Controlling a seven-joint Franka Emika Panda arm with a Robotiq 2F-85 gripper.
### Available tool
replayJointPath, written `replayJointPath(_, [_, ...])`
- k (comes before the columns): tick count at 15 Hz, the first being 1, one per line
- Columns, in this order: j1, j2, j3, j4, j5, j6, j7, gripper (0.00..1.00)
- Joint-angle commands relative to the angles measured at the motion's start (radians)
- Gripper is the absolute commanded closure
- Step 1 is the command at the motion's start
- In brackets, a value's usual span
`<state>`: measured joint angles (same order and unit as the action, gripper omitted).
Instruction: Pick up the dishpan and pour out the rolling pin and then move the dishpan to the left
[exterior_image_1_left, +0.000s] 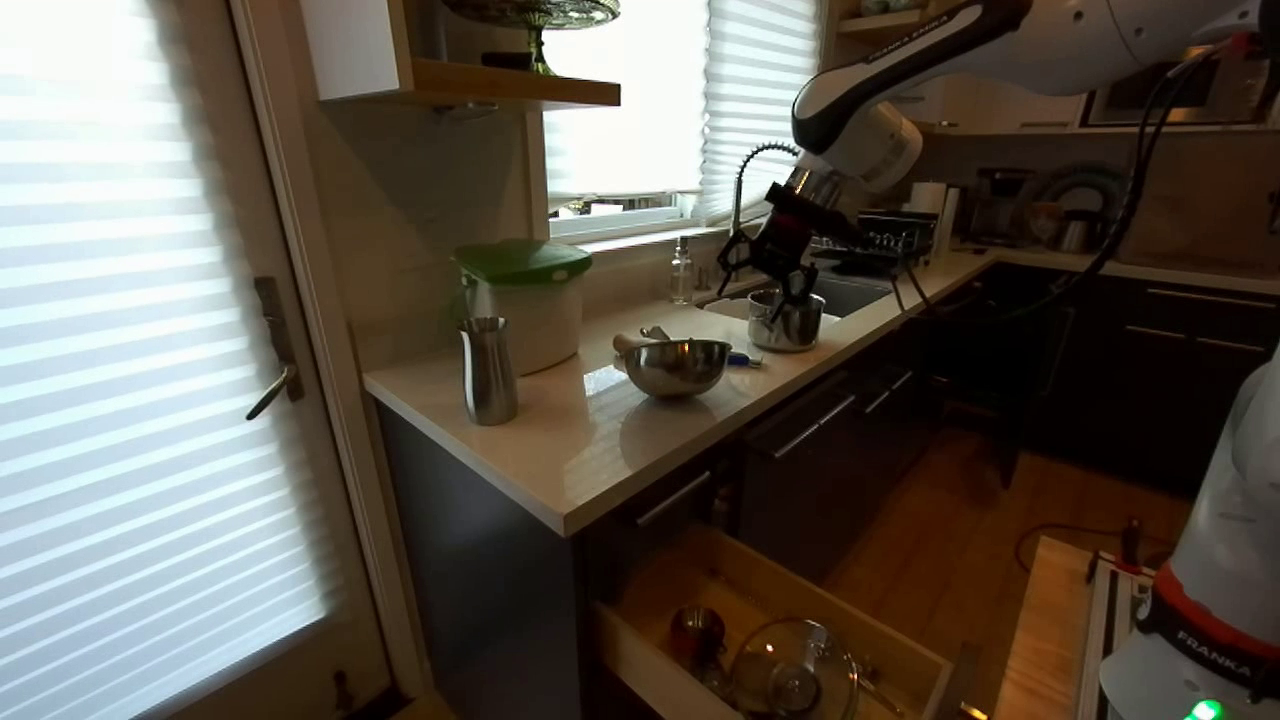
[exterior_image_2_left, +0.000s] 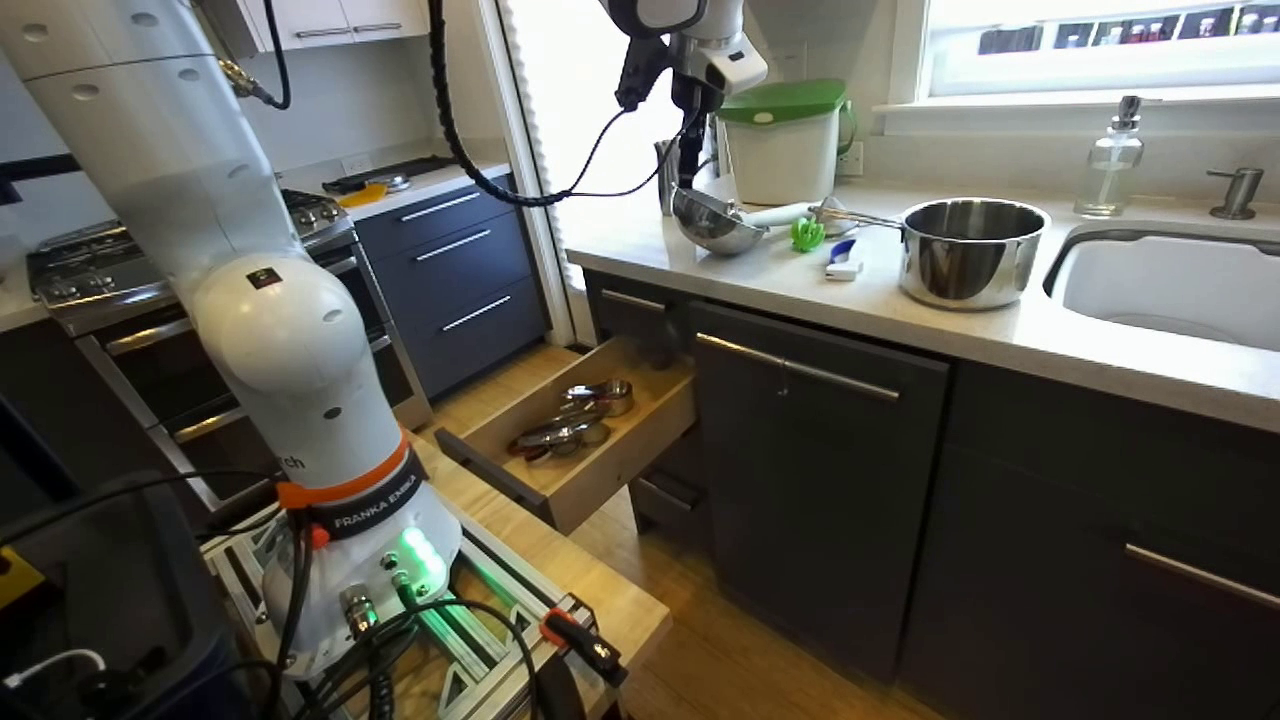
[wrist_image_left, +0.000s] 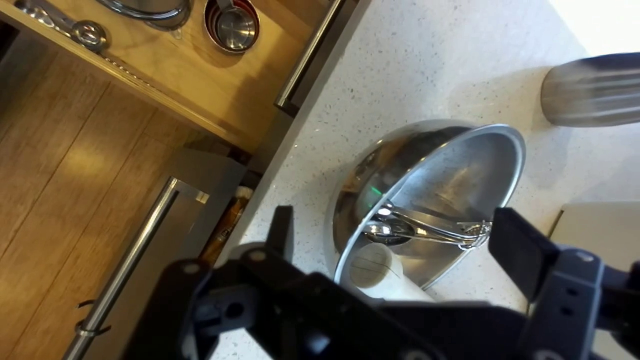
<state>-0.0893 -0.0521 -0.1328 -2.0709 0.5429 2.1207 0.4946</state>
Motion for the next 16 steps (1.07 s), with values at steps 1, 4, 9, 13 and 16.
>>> replayJointPath(1, [-0.015,0.039,-0.002,0.034,0.072,-0.055,0.02,0.0])
replayJointPath(4, [-0.032,0.079,-0.012,0.055,0.064,-0.106,0.095,0.0])
replayJointPath(9, [-0.057,0.149,-0.023,0.1,0.136,-0.139,0.097,0.0])
replayJointPath(13, [-0.069,0.218,-0.023,0.143,0.218,-0.161,0.088,0.0])
replayJointPath(16, [-0.074,0.26,-0.022,0.175,0.259,-0.174,0.093,0.12])
